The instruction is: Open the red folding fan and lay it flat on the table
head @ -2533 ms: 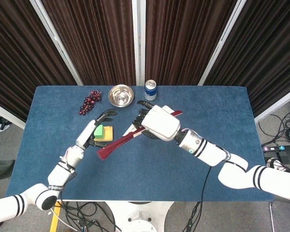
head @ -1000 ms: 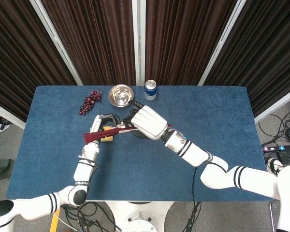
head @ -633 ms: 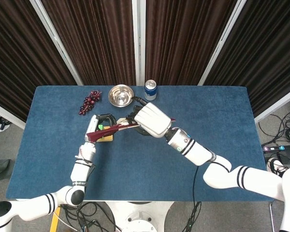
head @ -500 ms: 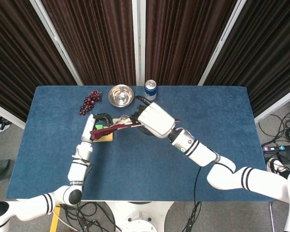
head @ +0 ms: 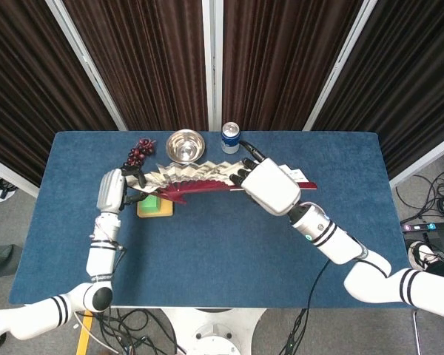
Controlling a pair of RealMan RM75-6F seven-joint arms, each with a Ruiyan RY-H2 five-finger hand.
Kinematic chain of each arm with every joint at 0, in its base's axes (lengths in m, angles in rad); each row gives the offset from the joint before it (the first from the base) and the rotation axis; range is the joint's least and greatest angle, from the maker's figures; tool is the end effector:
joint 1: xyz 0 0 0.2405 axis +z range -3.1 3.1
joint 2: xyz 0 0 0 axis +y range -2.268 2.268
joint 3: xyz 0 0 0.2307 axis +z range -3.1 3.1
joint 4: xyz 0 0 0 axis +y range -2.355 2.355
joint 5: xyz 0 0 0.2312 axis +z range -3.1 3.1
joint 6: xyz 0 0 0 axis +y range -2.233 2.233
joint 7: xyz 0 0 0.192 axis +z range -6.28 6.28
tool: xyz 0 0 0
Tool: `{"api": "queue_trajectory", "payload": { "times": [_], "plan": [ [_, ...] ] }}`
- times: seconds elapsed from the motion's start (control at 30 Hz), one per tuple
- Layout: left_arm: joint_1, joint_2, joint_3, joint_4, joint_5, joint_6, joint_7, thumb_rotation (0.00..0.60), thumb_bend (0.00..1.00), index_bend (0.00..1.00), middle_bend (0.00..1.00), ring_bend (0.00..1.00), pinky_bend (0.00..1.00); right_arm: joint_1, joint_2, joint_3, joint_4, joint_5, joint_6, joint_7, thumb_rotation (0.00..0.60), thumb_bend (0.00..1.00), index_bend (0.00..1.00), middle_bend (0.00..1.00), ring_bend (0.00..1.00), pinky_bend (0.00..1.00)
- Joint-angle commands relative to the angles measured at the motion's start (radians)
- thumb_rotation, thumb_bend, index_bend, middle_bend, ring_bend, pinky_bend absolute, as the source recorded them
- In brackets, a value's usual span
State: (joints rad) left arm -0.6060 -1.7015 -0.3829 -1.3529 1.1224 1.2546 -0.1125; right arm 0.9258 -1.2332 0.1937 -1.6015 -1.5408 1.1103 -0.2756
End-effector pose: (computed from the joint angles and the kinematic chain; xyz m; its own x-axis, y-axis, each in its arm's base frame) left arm -0.1386 0.4029 0.0076 -0.2122 -0.0359 0.9766 0.9718 -0.1127 0.2070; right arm 0.0000 -0.3820 0.0535 0.5264 0.2671 0.8072 -0.4671 -0.7025 0.5370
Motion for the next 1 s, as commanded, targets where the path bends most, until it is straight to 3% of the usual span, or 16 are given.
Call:
{"api": "queue_trajectory", "payload": {
  "times": [0.03,0.27,0.53,0.8,1.0],
  "plan": [
    [0.001,-0.003,0.01,0.014,0.013,0.059,0.098,0.6,0.38,0.77,0.68,0.52,0.49,-0.02,0.013,-0.01,-0.01,-0.018,0.02,-0.032,0.6,0.94,0.86,0.66,0.43,0.1],
    [-0.011,-0.028,0.017,0.05,0.043,0.136,0.266,0.6,0.38,0.76,0.67,0.52,0.49,-0.056,0.032,-0.03,-0.029,-0.04,0.037,-0.093,0.6,0.94,0.86,0.66,0.43,0.09],
    [-0.004,-0.026,0.035,0.03,0.07,0.147,0.285,0.6,0.38,0.73,0.65,0.51,0.49,-0.104,0.035,-0.049,-0.028,-0.056,0.074,-0.066,0.6,0.94,0.86,0.66,0.42,0.09],
    [0.001,-0.051,0.101,0.041,0.165,0.186,0.334,0.6,0.35,0.66,0.63,0.51,0.48,-0.202,0.013,-0.112,0.066,-0.118,0.179,0.042,0.6,0.92,0.83,0.66,0.41,0.05],
    [-0.01,-0.11,0.138,0.097,0.231,0.218,0.398,0.6,0.32,0.64,0.61,0.51,0.48,-0.273,-0.037,-0.152,0.188,-0.146,0.254,0.147,0.6,0.8,0.73,0.59,0.36,0.03]
  ]
}}
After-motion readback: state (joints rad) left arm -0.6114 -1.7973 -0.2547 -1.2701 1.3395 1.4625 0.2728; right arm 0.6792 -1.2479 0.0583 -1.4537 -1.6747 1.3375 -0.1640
